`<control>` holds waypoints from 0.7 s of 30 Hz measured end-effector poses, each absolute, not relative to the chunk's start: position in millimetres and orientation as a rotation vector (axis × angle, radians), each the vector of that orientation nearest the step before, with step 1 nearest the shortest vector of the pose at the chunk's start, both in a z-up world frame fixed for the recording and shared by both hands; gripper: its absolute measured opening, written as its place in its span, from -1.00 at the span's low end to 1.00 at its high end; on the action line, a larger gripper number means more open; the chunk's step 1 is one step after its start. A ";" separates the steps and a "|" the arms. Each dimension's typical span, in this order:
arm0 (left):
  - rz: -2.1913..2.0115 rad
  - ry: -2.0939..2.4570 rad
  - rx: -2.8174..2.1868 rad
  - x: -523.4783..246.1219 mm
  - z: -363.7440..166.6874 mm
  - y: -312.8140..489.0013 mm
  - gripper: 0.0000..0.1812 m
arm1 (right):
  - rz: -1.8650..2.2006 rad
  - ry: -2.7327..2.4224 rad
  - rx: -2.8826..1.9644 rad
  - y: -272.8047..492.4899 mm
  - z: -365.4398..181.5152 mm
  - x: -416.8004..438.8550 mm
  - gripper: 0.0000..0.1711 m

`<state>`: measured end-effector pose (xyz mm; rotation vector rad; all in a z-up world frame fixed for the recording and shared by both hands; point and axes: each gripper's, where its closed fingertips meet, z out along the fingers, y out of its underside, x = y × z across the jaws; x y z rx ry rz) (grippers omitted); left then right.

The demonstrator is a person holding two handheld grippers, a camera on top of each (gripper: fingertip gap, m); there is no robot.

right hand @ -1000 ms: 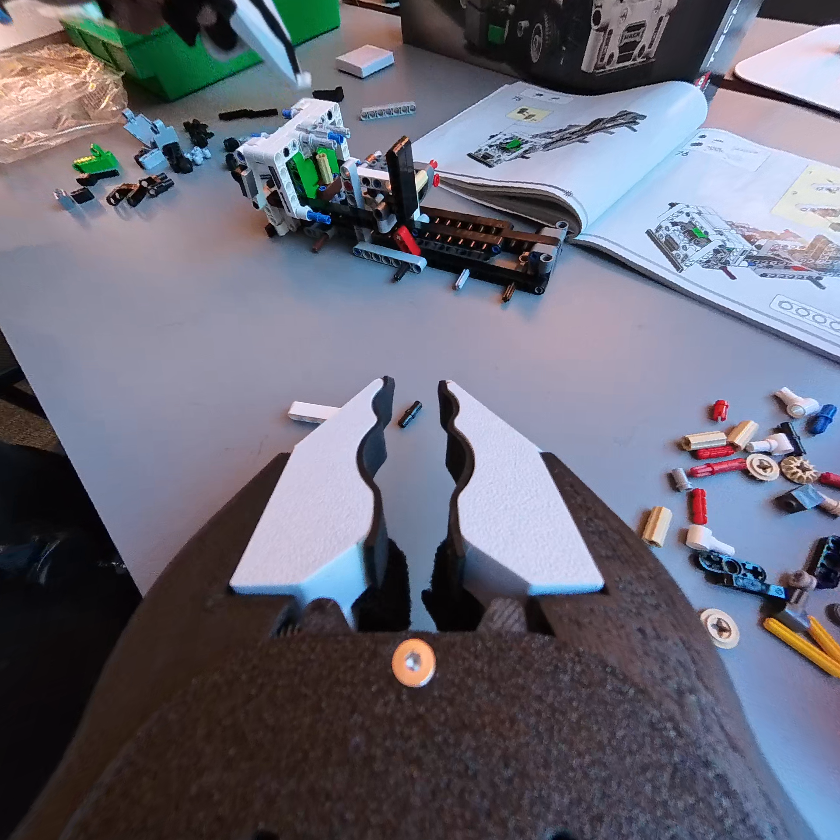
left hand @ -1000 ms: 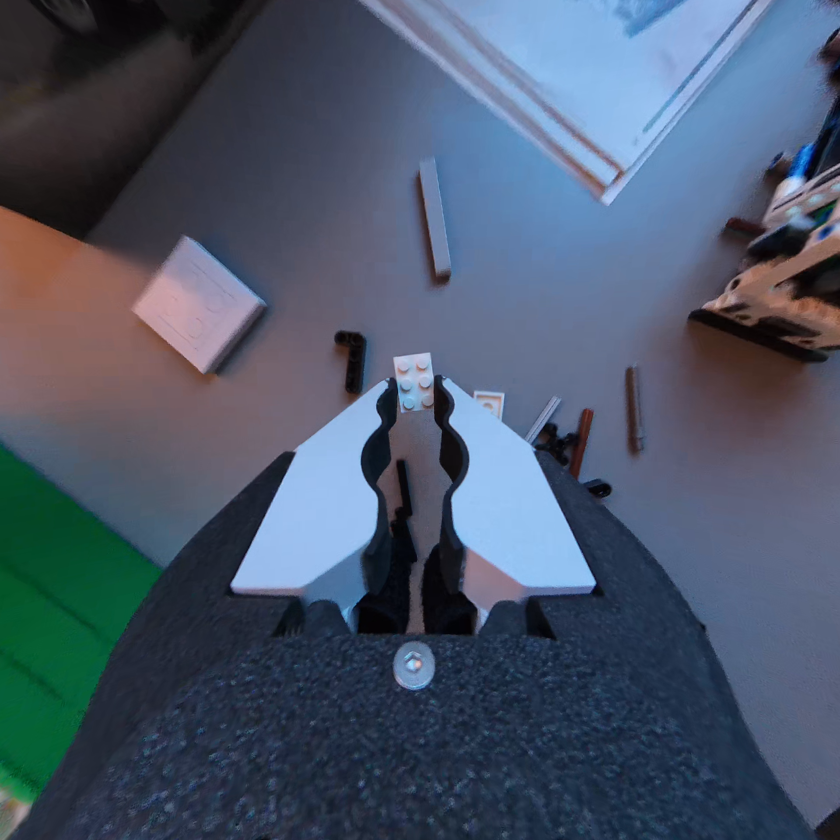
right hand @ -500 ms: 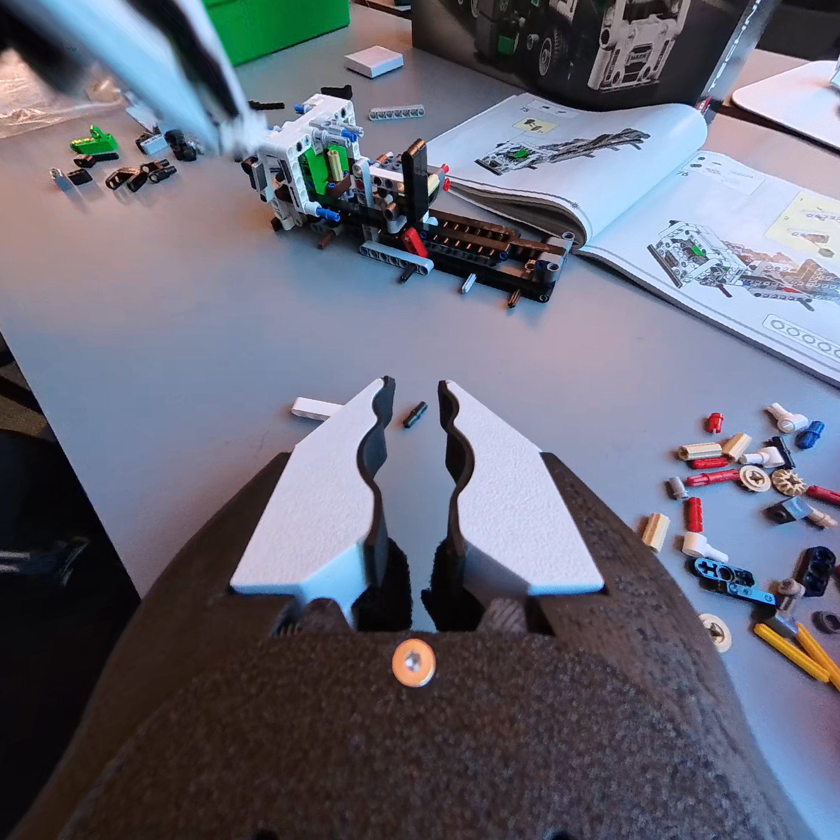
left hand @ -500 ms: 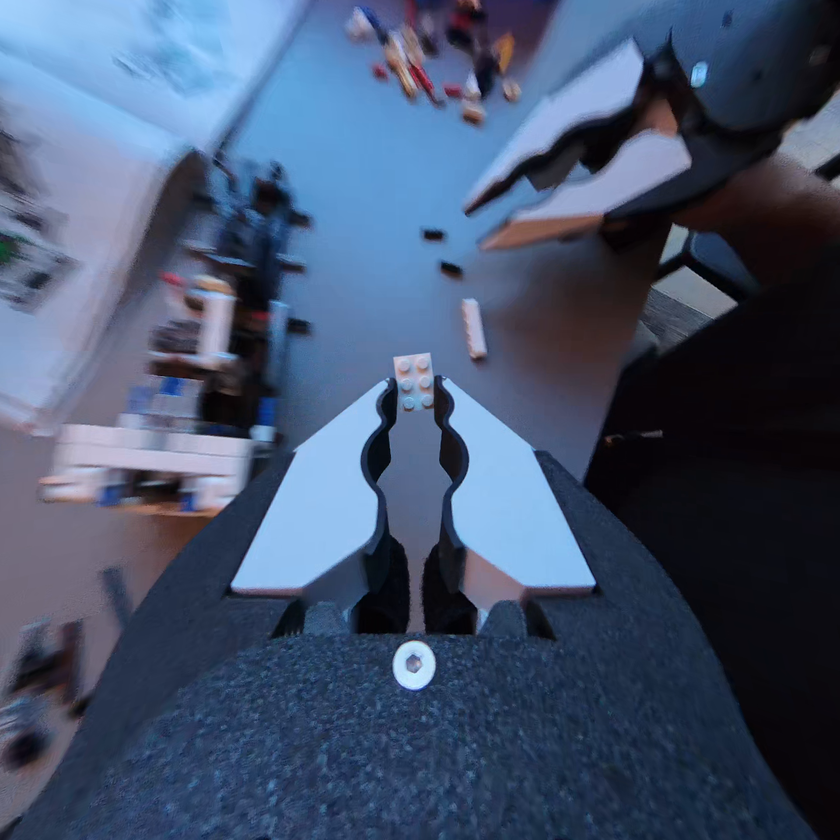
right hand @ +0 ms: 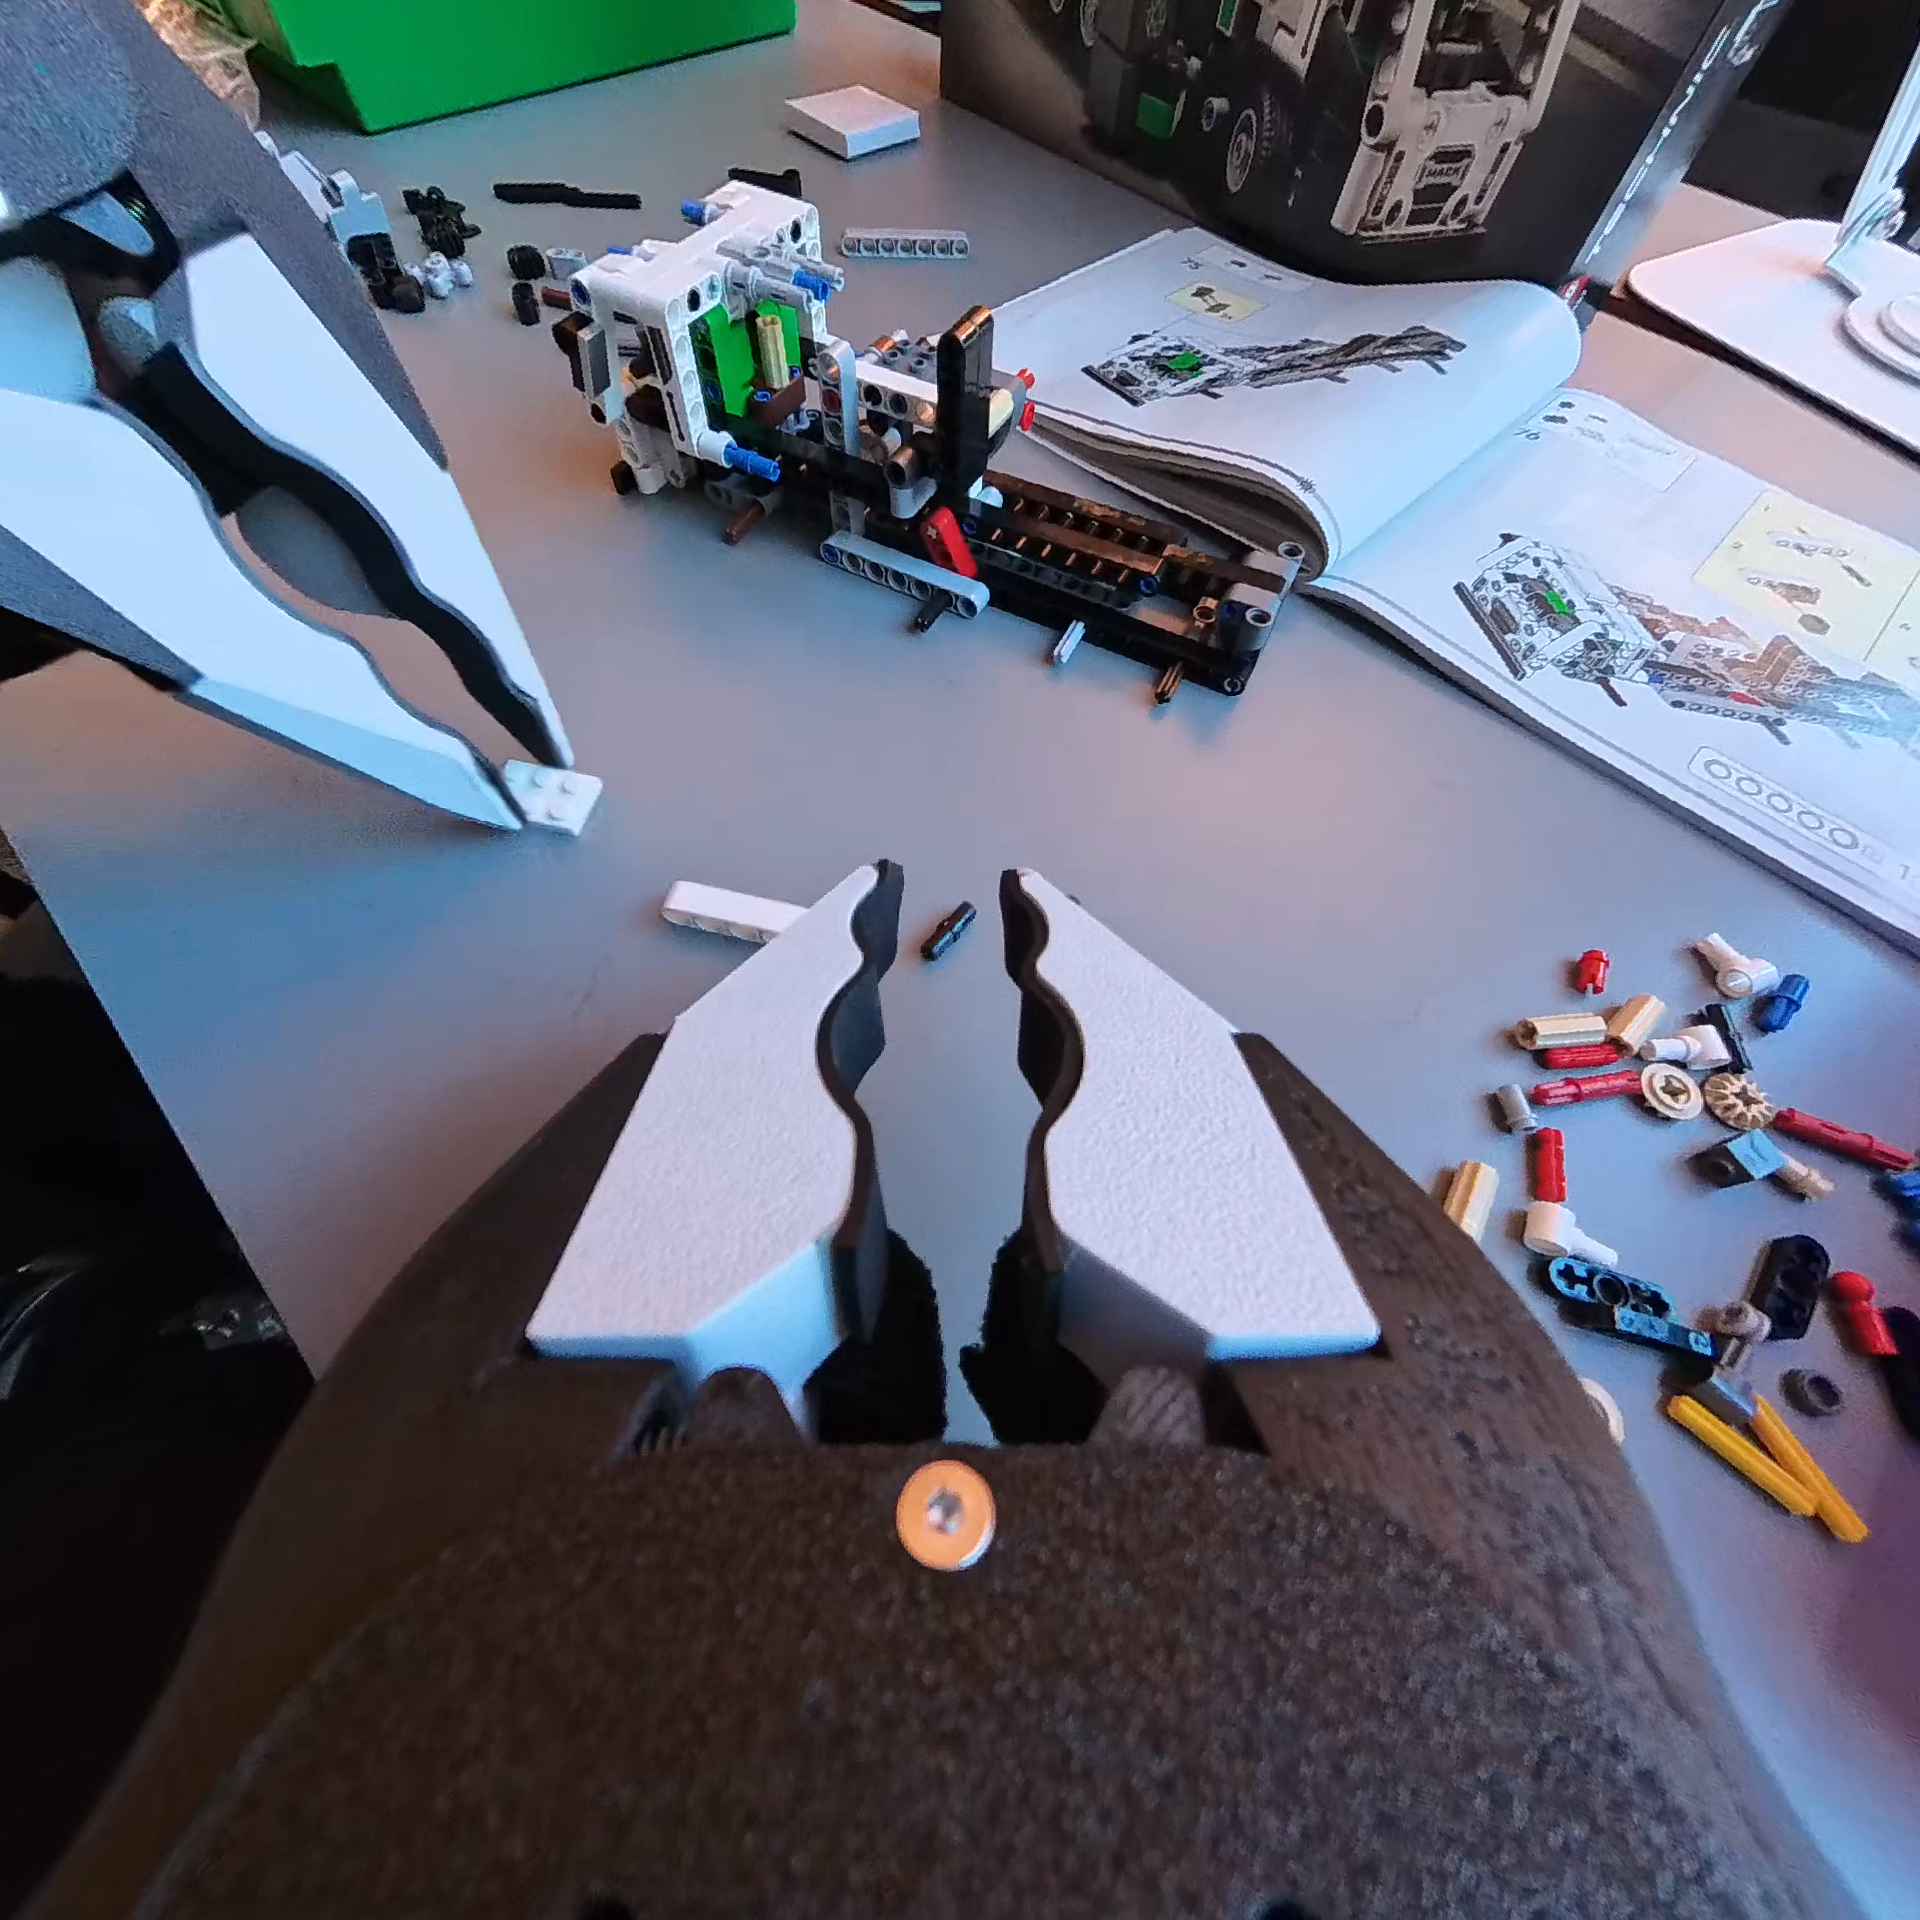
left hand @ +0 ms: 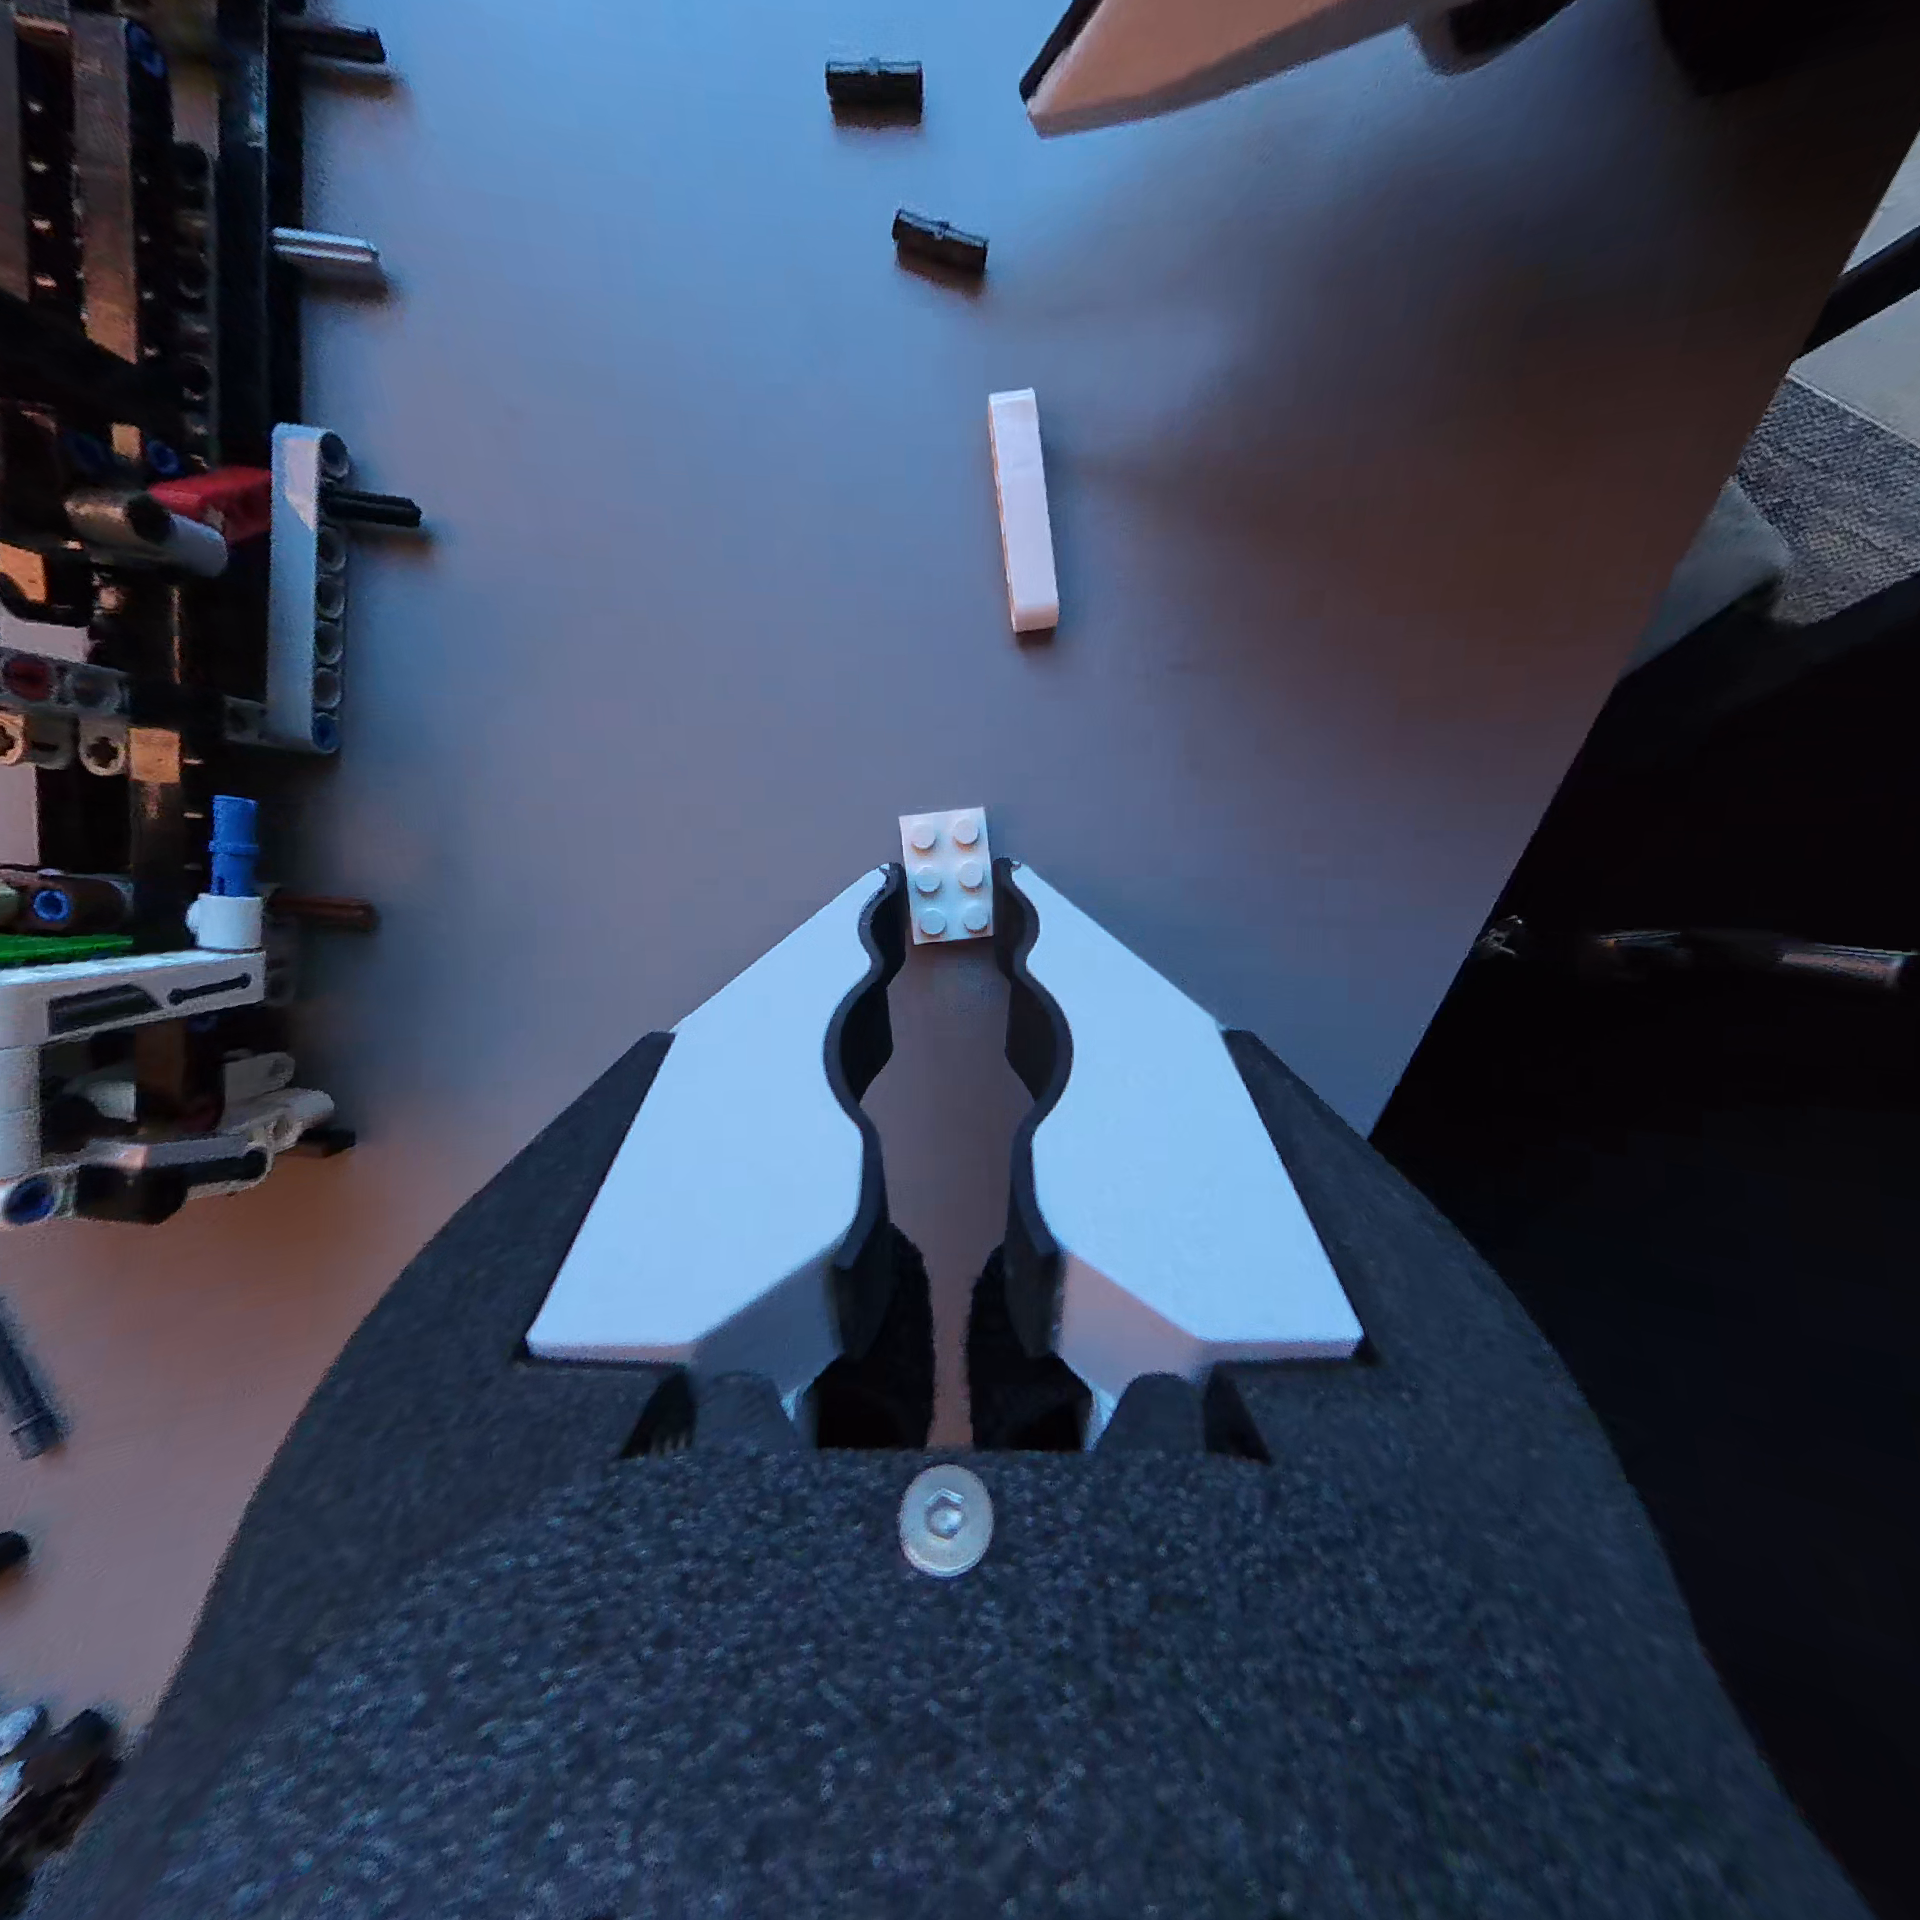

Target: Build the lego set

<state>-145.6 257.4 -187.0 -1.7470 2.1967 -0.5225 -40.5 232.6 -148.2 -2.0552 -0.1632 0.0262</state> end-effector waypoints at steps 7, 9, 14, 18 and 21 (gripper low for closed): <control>-0.555 2.193 -1.710 -141.5 -188.1 255.4 -0.80 | 0.065 -0.128 -2.046 231.8 -146.3 -37.5 -0.78; -0.608 2.169 -1.725 -139.7 -186.7 253.0 -0.66 | 0.075 -0.118 -2.040 231.6 -145.2 -36.7 -0.78; -0.733 2.039 -1.669 -145.6 -154.3 269.1 -0.58 | 0.080 -0.116 -2.051 232.1 -146.9 -36.6 -0.78; -0.801 1.920 -1.699 -169.9 -108.1 327.9 -0.45 | 0.076 -0.122 -2.063 232.6 -148.9 -37.2 -0.78; -0.674 1.797 -1.723 -198.2 -75.3 395.0 -0.47 | 0.070 -0.121 -2.069 232.8 -149.7 -36.8 -0.78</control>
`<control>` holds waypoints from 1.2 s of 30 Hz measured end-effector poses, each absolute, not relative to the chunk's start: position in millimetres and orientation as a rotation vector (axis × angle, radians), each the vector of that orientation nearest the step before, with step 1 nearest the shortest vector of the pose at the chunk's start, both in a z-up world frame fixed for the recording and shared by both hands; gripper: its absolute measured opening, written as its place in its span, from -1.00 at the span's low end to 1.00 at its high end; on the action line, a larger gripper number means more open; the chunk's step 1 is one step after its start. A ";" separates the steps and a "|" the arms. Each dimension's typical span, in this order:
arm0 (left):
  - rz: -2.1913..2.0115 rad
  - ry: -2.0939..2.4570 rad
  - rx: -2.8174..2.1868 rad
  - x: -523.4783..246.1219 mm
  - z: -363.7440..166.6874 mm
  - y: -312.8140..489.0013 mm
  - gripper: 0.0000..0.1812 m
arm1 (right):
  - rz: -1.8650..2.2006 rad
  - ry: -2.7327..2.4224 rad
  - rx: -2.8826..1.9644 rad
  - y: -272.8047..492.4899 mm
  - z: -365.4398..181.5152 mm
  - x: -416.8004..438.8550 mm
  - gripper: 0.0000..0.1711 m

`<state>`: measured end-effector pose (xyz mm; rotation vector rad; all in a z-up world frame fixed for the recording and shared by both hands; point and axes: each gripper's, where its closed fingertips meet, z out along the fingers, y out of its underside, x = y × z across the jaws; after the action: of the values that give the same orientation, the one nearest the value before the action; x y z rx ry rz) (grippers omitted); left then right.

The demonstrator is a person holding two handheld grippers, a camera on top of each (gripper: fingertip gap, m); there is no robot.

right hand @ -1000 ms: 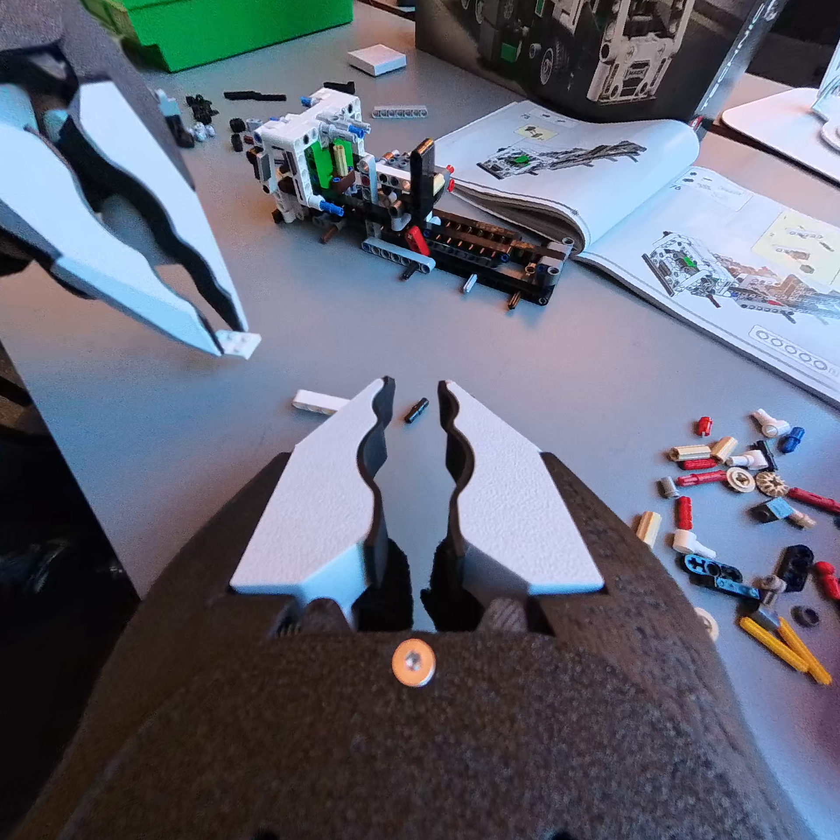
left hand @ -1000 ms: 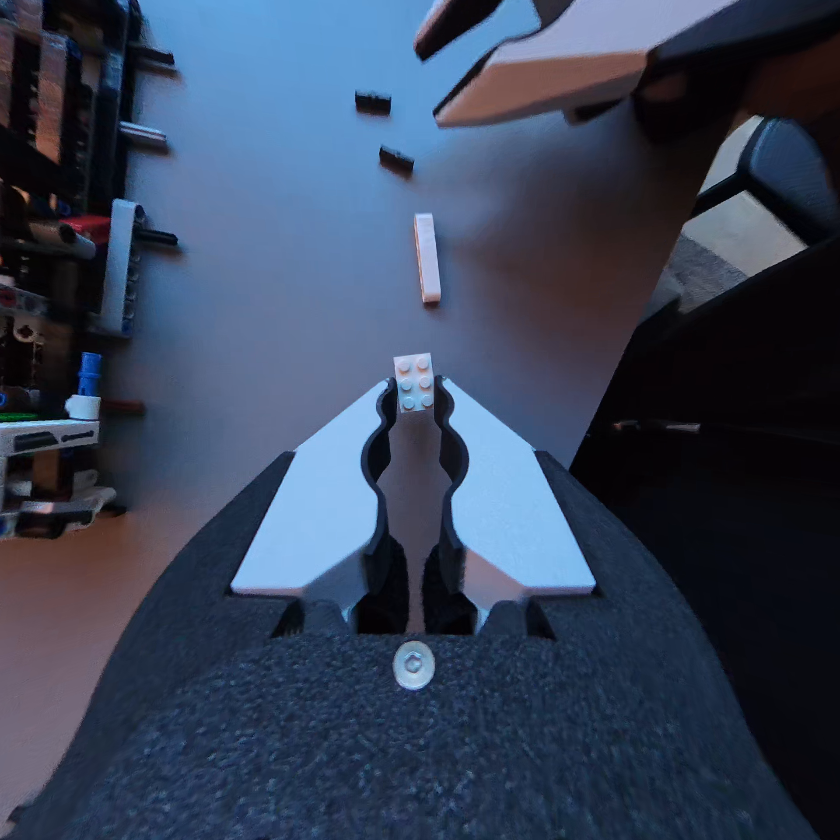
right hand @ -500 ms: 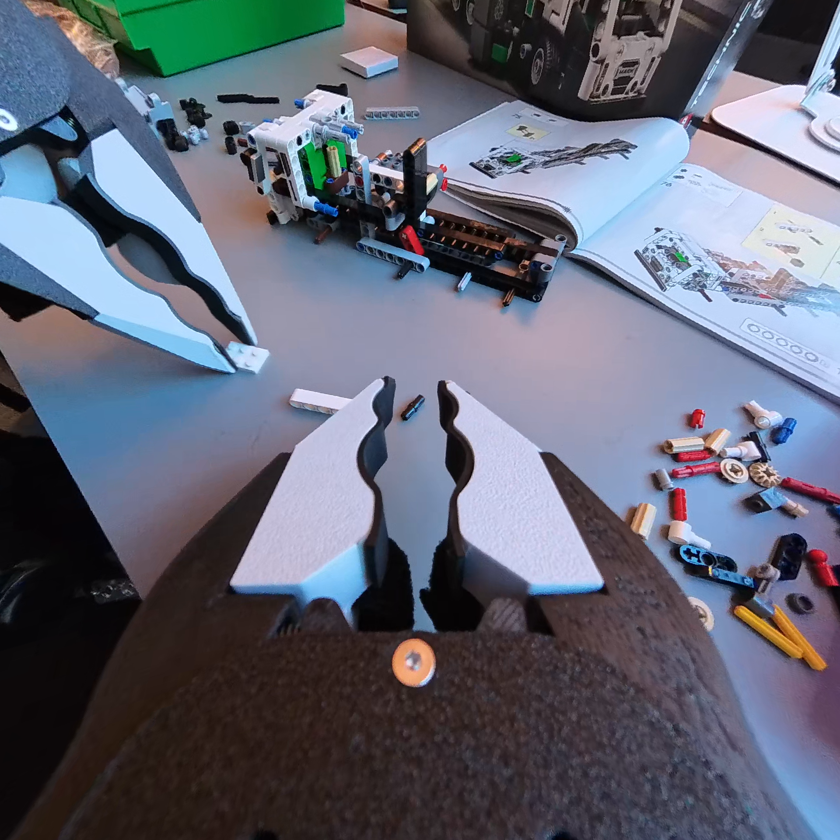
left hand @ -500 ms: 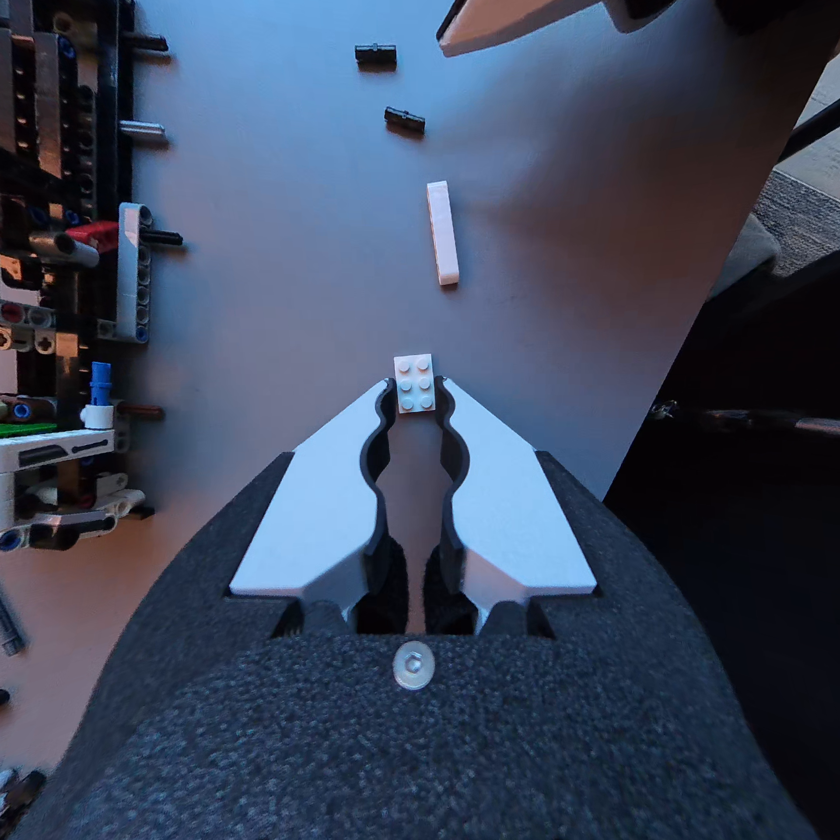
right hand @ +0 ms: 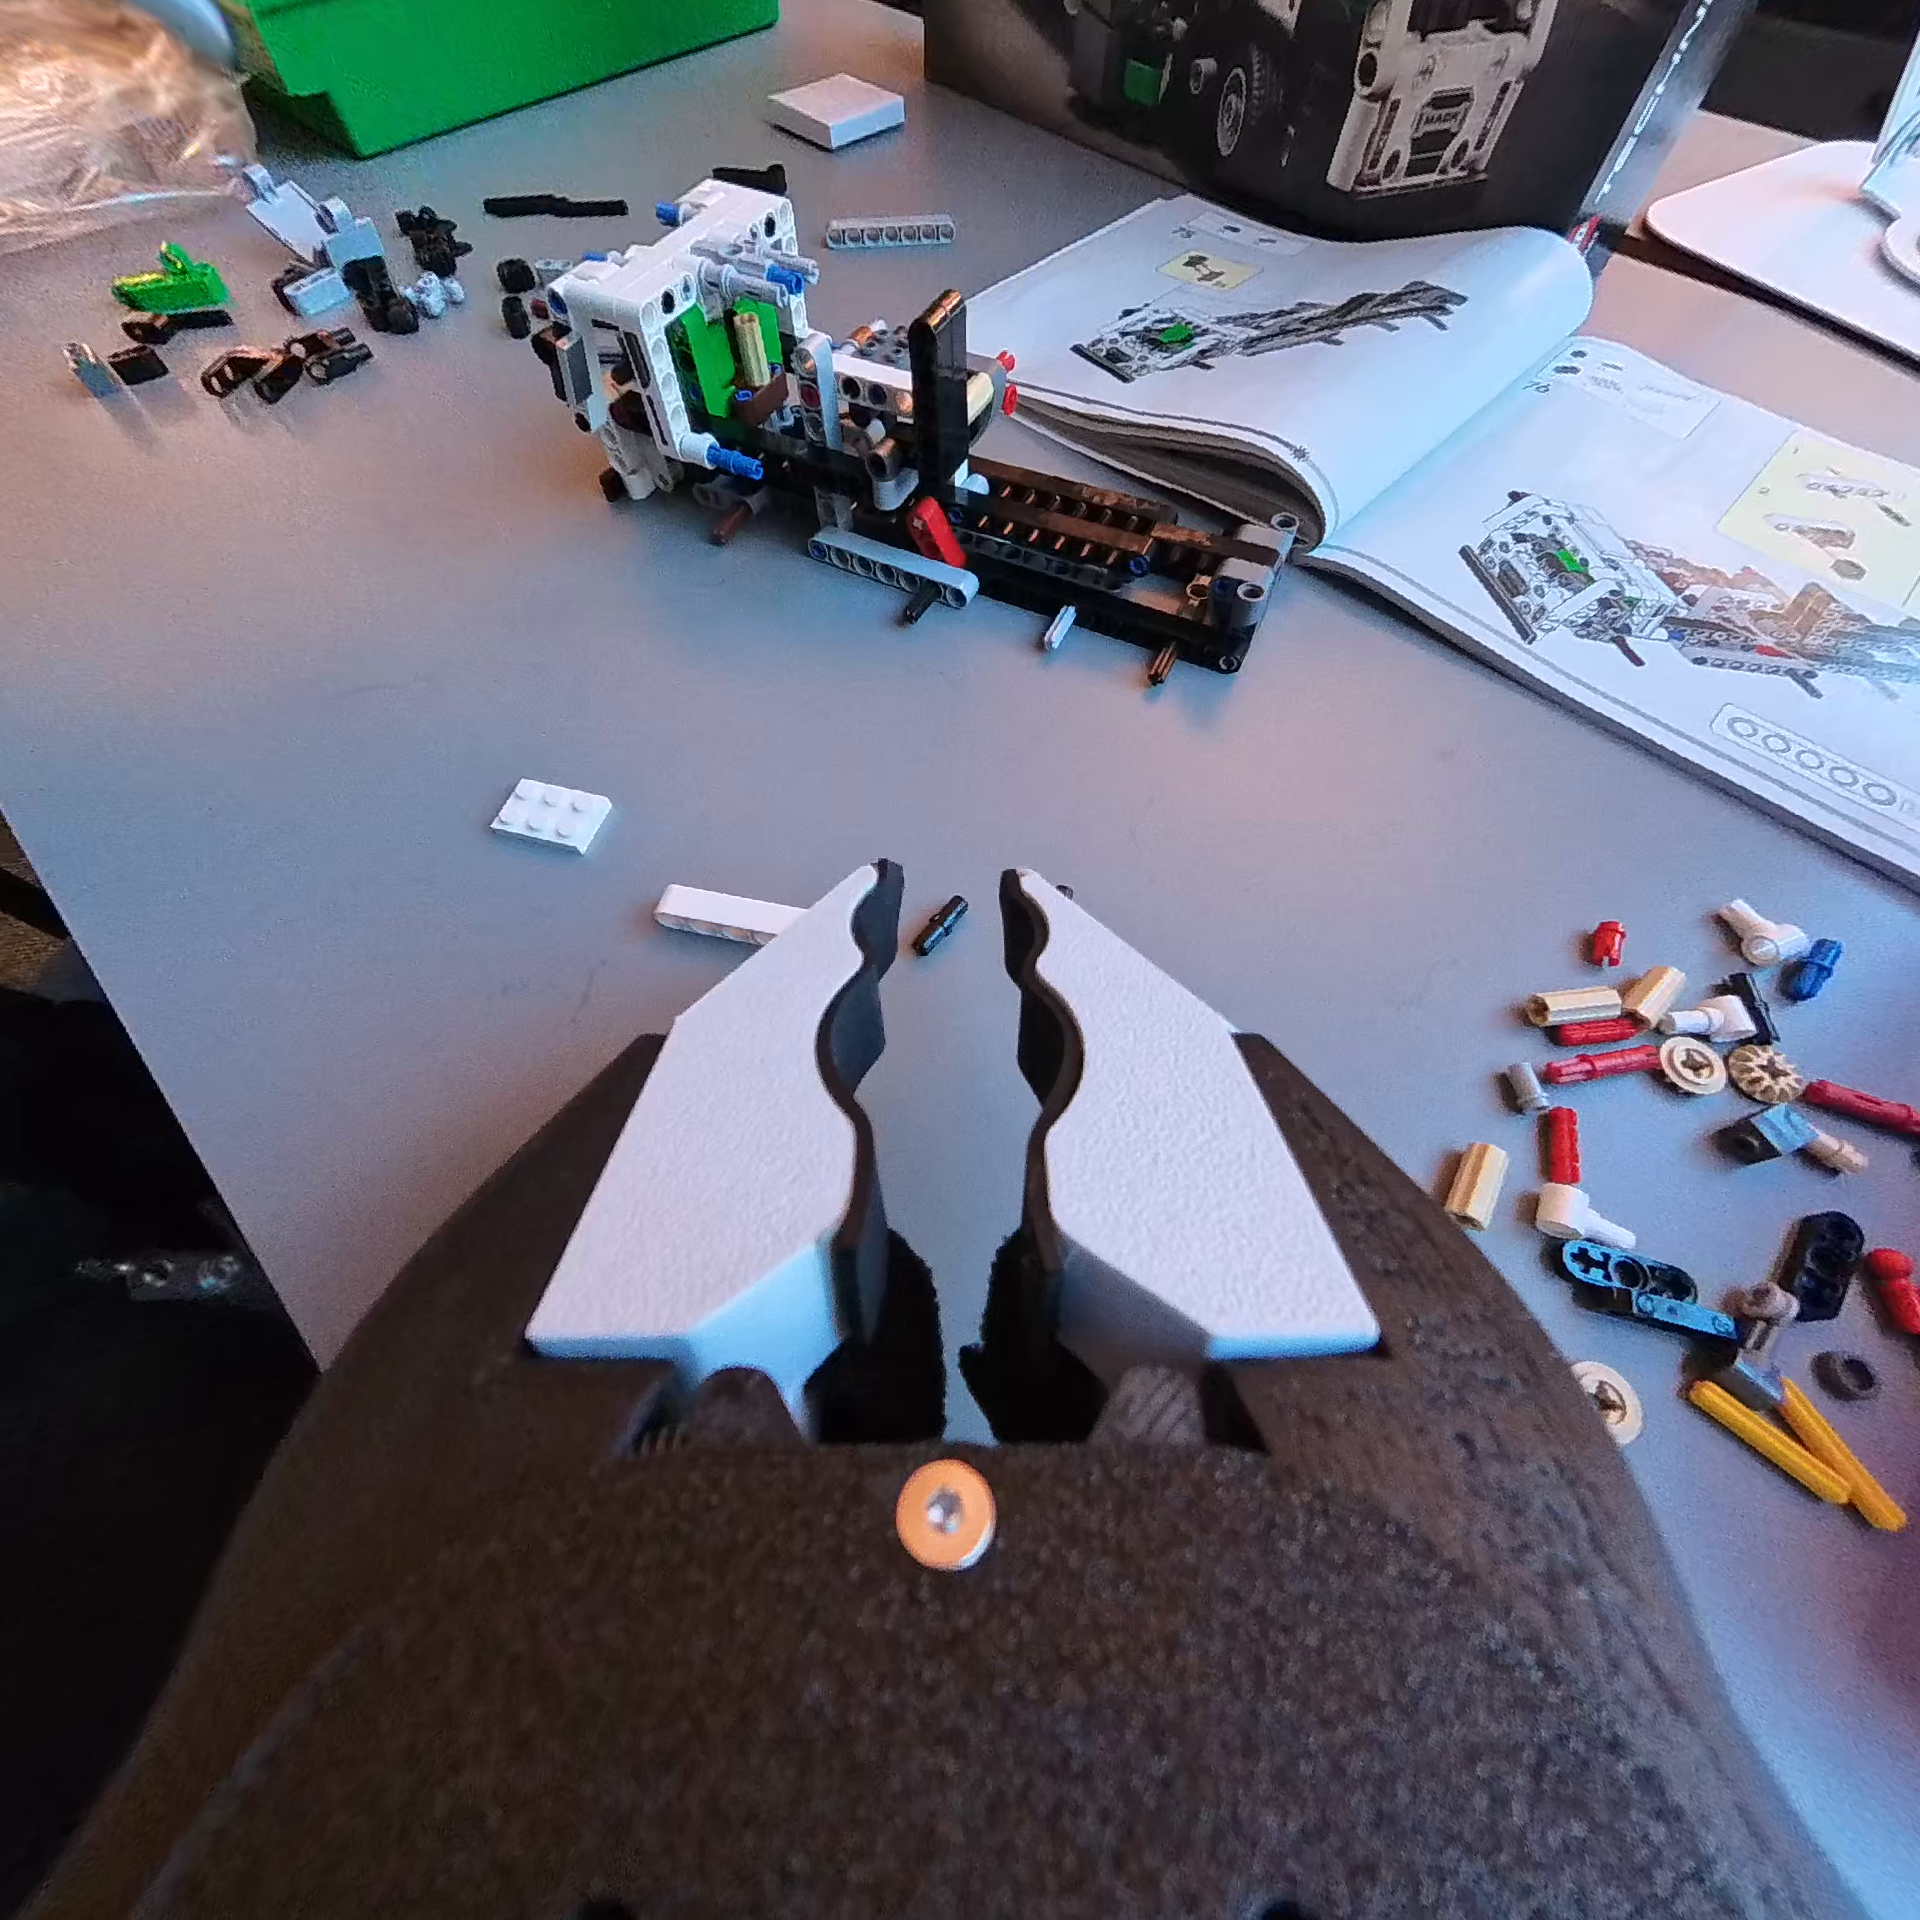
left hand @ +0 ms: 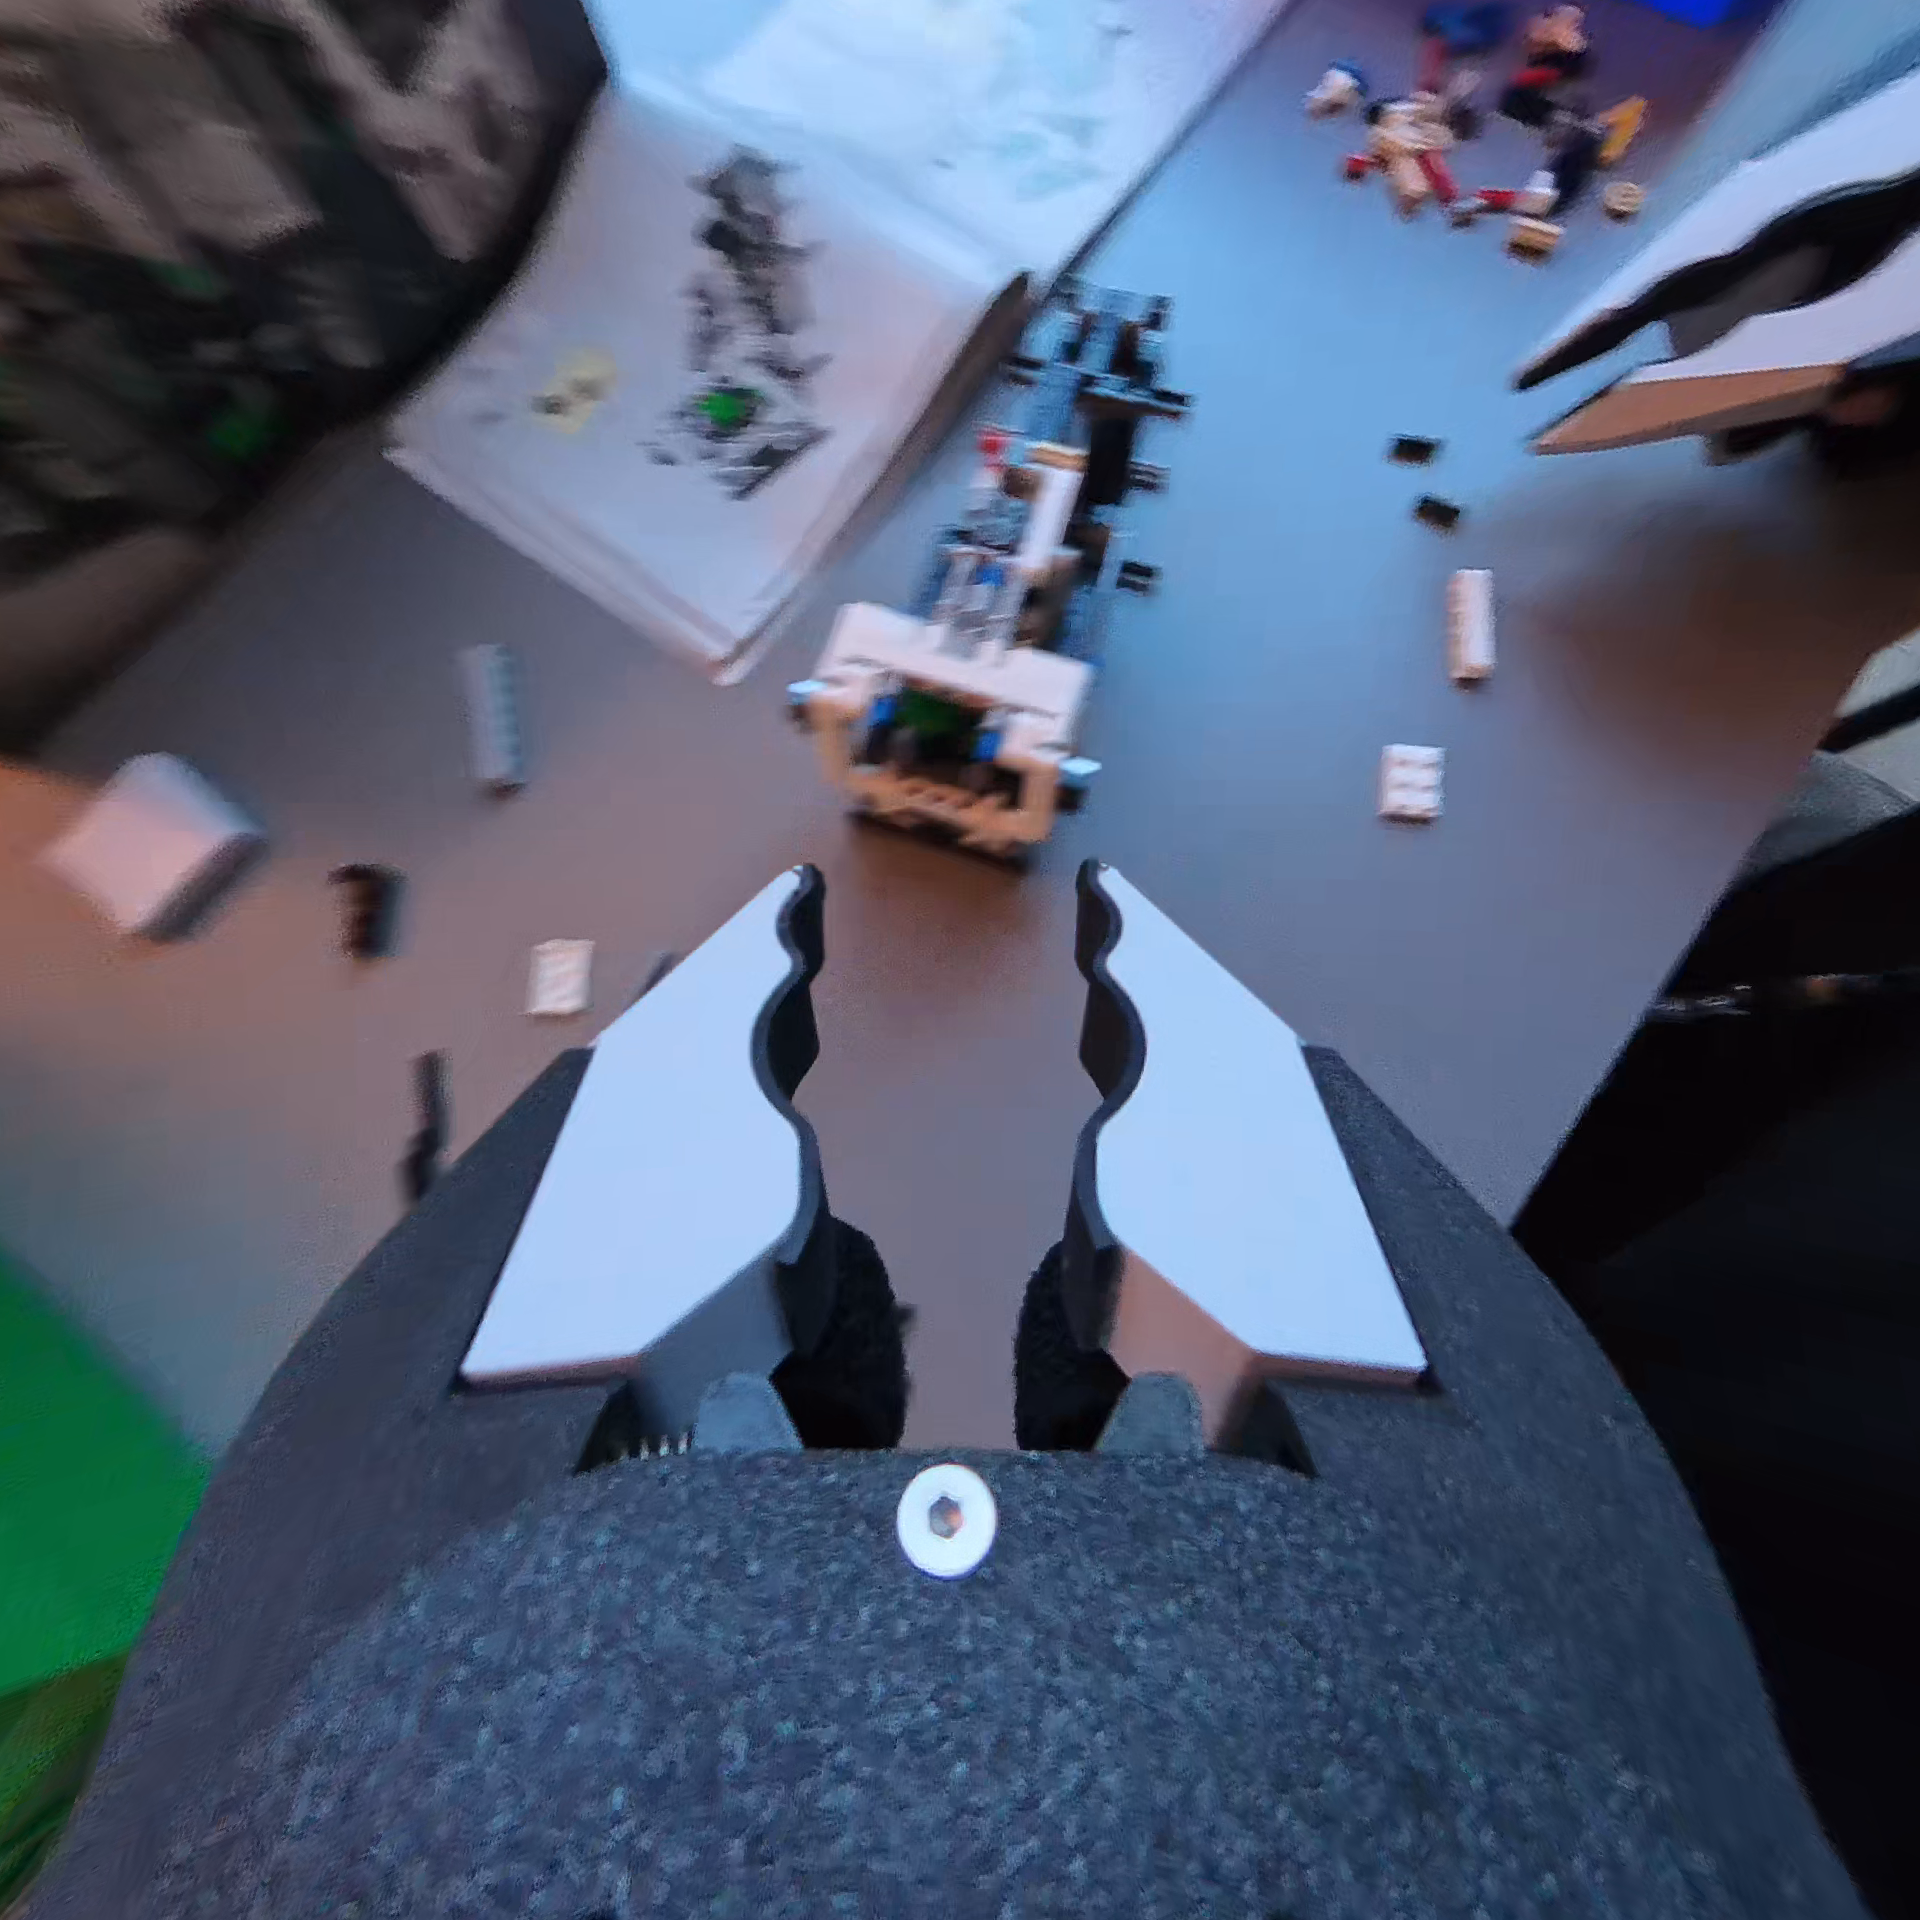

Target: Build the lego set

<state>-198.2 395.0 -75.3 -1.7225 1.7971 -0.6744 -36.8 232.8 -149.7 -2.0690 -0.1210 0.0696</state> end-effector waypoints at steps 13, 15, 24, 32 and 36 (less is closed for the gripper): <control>-0.411 1.844 -1.898 -282.5 -115.6 538.6 -0.61 | 0.085 -0.105 -2.070 232.8 -149.8 -35.6 -0.78; -0.379 1.867 -1.934 -286.6 -124.2 545.5 -0.61 | 0.094 -0.096 -2.065 232.7 -148.9 -34.8 -0.78; -0.394 2.056 -1.891 -229.8 -163.6 544.9 -0.62 | 0.098 -0.090 -2.064 233.4 -148.8 -33.8 -0.78; -0.386 2.151 -1.951 -207.2 -187.8 545.0 -0.71 | 0.060 -0.109 -2.059 232.7 -148.1 -34.8 -0.78; -0.402 2.143 -1.911 -204.7 -188.3 544.8 -0.83 | 0.046 -0.123 -2.066 232.6 -149.3 -36.0 -0.78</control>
<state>-204.7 544.8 -188.3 -1.9110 2.1431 -0.4018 -36.0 232.6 -149.3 -2.0659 -0.1226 0.0458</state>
